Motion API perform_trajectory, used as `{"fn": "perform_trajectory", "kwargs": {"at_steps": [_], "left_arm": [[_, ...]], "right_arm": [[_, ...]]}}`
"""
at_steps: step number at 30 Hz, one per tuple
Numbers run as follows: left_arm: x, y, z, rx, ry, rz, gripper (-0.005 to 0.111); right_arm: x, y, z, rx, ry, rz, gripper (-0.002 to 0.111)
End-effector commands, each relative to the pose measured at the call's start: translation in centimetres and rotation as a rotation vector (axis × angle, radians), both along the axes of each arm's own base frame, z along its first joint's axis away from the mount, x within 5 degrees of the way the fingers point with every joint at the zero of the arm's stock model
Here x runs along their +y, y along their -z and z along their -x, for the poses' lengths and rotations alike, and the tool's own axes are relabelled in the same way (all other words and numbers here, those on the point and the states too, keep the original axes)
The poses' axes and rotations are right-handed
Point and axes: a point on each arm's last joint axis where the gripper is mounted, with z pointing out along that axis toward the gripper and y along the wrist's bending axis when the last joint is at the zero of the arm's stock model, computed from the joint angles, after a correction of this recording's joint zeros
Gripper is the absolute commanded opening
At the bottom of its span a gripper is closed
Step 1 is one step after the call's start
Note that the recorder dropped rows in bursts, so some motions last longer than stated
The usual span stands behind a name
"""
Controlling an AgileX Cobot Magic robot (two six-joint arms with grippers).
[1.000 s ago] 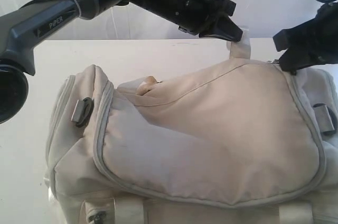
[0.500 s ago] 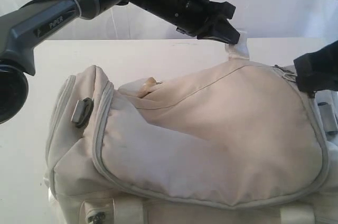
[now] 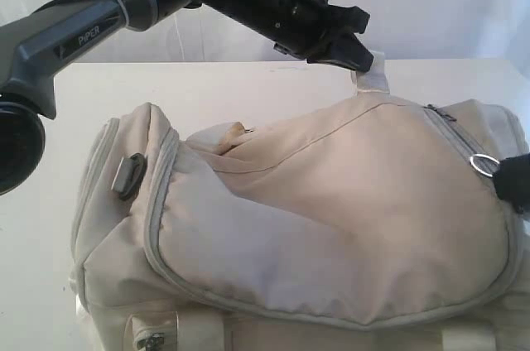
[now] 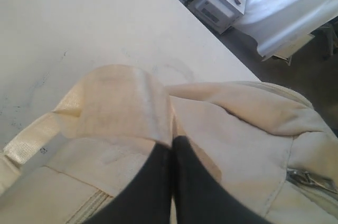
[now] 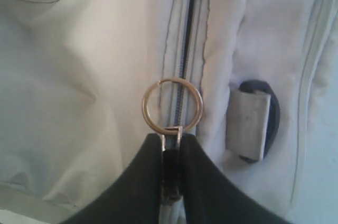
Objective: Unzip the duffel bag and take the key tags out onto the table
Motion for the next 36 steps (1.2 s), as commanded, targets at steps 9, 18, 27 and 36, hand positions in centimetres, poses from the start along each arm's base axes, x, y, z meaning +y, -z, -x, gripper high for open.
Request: {"fn": "perform_trajectory", "kwargs": {"at_steps": [9,18,27,36], "left_arm": [[0.5,-1.4,-0.2,-0.043,-0.047,0.027,0.000],[0.6,-1.3,-0.3,-0.038,-0.064,0.003,0.000],[0.6,-1.2,-0.3,-0.036,-0.058,-0.004,0.000],[0.9,-0.8,-0.5,-0.072,-0.067,-0.062,0.051]], "right_arm": [[0.7,2.1,4.6,0.145,-0.044,-0.041,0.000],[1.5,3.3,6.2,0.156,-0.062,-0.123,0.000],[1.4,4.6,6.5,0.148,-0.045,-0.119,0.000],[1.5,4.2,6.8,0.157,-0.083,-0.105,0.048]]}}
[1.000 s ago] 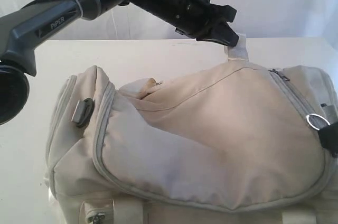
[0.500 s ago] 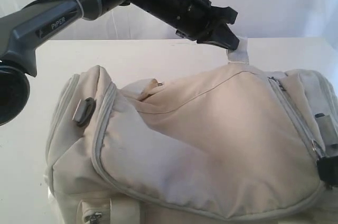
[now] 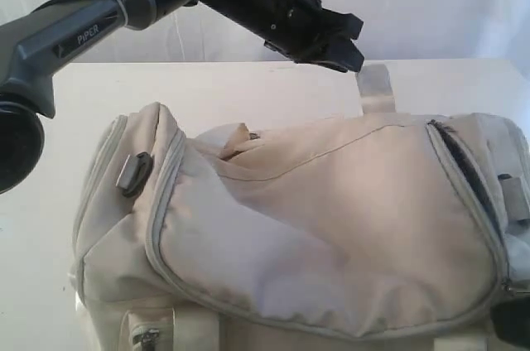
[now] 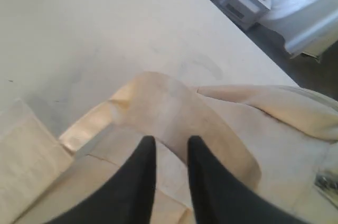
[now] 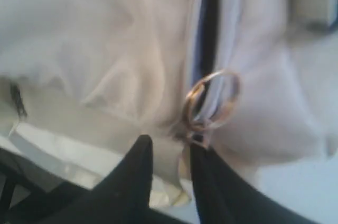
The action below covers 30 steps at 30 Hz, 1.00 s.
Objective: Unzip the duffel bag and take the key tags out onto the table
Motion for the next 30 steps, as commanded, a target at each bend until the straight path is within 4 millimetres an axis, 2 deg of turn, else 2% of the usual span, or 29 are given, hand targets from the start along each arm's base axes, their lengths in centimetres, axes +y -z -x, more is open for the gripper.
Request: {"fn": "perform_trajectory", "kwargs": {"at_steps": [1,3,8,9,11,14,17,20,22,25,28,30], "left_arm": [[0.6,-1.2,0.0,-0.033,-0.014,0.004,0.056],[0.6,-1.5,0.3,-0.031,-0.003,-0.001,0.061],[1.4,-3.5,1.7,-0.057,0.051,-0.058,0.061],[1.6,-4.3,2.6,-0.072,0.106,-0.083,0.061],[2.0,-5.2,4.3,-0.068,0.240,-0.135,0.061],[2.4,-5.7,5.5,-0.053,0.326,-0.161,0.056],[3.1,-7.5,7.1,-0.080,0.347,-0.148,0.054],[4.4,-7.5,8.7,-0.050,0.327,-0.227,0.038],[5.2,-7.3,11.0,-0.007,0.374,-0.200,0.036],[5.8,-6.8,16.4,0.059,0.498,-0.031,0.036],[5.2,-5.5,20.2,0.048,0.483,0.042,0.036],[4.1,-4.1,23.1,0.070,0.491,0.056,0.036]], "right_arm": [[0.2,-0.2,0.6,0.040,-0.040,-0.006,0.053],[0.2,-1.1,0.5,0.009,-0.040,-0.003,0.061],[-0.6,-5.0,-0.2,-0.162,0.003,0.091,0.061],[-1.3,-6.4,-0.5,-0.234,0.081,0.141,0.061],[-2.2,-7.7,-1.3,-0.297,0.173,0.200,0.060],[-2.4,-7.5,-2.5,-0.253,0.178,0.208,0.057],[-2.5,-7.0,-3.3,-0.210,0.173,0.214,0.057],[-2.6,-7.0,-3.3,-0.212,0.174,0.221,0.057],[-2.6,-7.0,-3.4,-0.216,0.176,0.222,0.057],[-2.6,-7.1,-3.5,-0.230,0.180,0.224,0.053],[-2.7,-7.1,-3.6,-0.240,0.183,0.224,0.051],[-2.6,-7.1,-3.7,-0.237,0.182,0.221,0.051]]}}
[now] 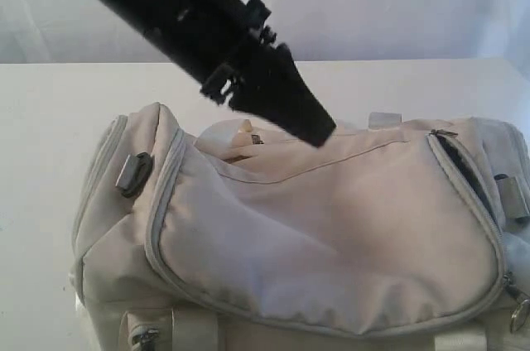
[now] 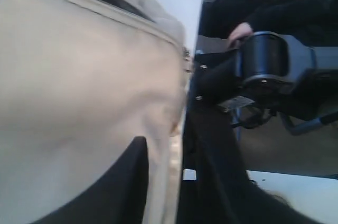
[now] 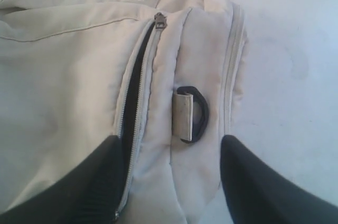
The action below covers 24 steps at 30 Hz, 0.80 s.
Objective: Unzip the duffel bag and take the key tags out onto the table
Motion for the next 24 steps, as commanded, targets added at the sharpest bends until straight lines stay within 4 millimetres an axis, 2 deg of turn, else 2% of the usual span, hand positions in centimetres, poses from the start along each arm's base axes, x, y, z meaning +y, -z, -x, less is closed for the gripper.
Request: {"fn": "perform_trajectory", "kwargs": {"at_steps": [1,4,6,8,15,24], "left_arm": [[-2.2,2.1,6.7,0.046,0.054,0.080,0.036],[-3.9,4.9,10.2,0.036,0.092,0.044,0.036],[-4.8,5.9,11.4,0.002,0.078,0.023,0.036],[-5.4,6.5,11.8,-0.023,0.034,0.024,0.036],[-7.8,6.1,13.0,-0.077,-0.059,0.116,0.036],[-12.6,9.8,14.0,-0.175,-0.127,0.079,0.036]], "right_arm": [[0.0,-0.2,-0.2,-0.017,0.007,-0.002,0.051],[0.0,-0.1,-0.4,-0.008,0.007,-0.003,0.051],[-0.1,0.2,-0.7,0.015,0.006,-0.001,0.051],[-0.2,0.5,-1.2,0.040,0.009,0.010,0.051],[-0.3,1.0,-2.2,0.073,0.009,0.006,0.058],[-0.4,0.7,-2.1,0.071,0.009,0.016,0.058]]}}
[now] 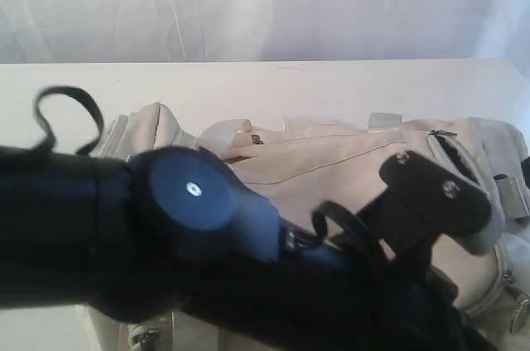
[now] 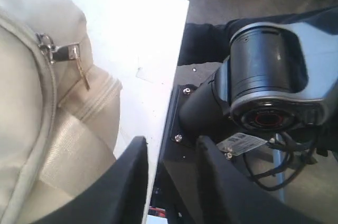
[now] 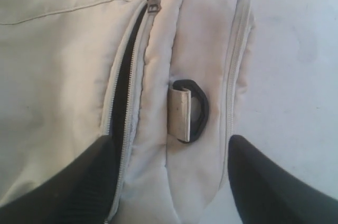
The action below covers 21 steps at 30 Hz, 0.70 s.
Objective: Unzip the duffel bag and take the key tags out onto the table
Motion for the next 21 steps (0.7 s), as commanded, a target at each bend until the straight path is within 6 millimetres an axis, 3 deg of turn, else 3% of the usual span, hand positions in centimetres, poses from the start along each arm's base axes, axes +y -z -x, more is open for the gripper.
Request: {"fn": "perform_trajectory", "kwargs": {"at_steps": [1,9,21], "left_arm": [[-2.5,1.4,0.3,-0.026,-0.022,-0.016,0.036],[-4.2,2.4,-1.1,-0.111,-0.123,-0.038,0.055],[-4.5,3.3,-2.1,-0.117,-0.211,-0.057,0.056]], "right_arm": [[-0.1,-0.7,0.0,-0.024,0.007,0.016,0.058],[-0.1,-1.7,0.1,-0.034,0.003,0.017,0.058],[-0.1,-1.7,0.0,-0.048,0.005,0.017,0.058]]}}
